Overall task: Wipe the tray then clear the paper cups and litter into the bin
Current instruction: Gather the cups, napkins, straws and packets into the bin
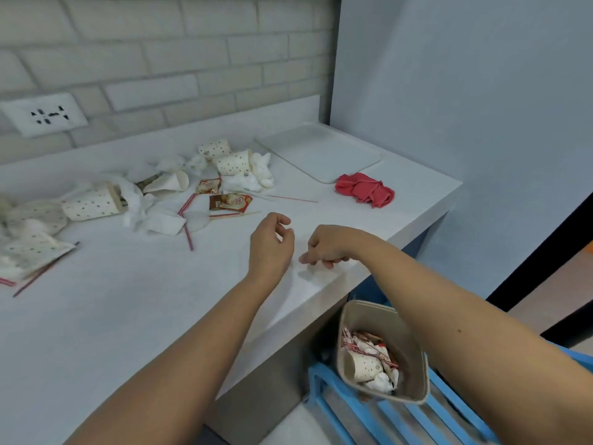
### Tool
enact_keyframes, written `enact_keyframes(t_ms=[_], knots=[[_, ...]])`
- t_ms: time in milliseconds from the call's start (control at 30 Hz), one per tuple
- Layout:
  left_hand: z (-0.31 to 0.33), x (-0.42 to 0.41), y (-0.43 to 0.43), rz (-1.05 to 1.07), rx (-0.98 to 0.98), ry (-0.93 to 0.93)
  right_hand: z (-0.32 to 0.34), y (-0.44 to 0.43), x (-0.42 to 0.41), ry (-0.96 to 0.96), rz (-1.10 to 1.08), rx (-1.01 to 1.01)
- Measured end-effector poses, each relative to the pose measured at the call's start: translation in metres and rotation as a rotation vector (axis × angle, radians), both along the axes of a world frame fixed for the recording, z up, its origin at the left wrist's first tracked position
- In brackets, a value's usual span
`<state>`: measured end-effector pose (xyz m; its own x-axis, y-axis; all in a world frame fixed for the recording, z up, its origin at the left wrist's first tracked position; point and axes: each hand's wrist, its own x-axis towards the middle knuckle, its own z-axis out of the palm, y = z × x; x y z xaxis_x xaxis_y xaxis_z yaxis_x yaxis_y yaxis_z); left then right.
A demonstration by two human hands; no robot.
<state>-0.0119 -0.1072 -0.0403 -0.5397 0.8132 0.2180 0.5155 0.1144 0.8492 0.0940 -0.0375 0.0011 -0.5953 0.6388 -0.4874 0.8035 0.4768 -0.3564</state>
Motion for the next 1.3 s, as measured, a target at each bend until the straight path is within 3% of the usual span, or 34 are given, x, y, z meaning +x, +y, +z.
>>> enact_keyframes(t_ms=[833, 1300], knots=[[0.0, -0.3, -0.13, 0.451, -0.051, 0.093, 0.01, -0.084, -0.297, 0.135, 0.33, 0.011], [0.0, -0.434, -0.158, 0.526, -0.248, 0.277, -0.013, -0.067, -0.391, 0.328, 0.118, 0.009]])
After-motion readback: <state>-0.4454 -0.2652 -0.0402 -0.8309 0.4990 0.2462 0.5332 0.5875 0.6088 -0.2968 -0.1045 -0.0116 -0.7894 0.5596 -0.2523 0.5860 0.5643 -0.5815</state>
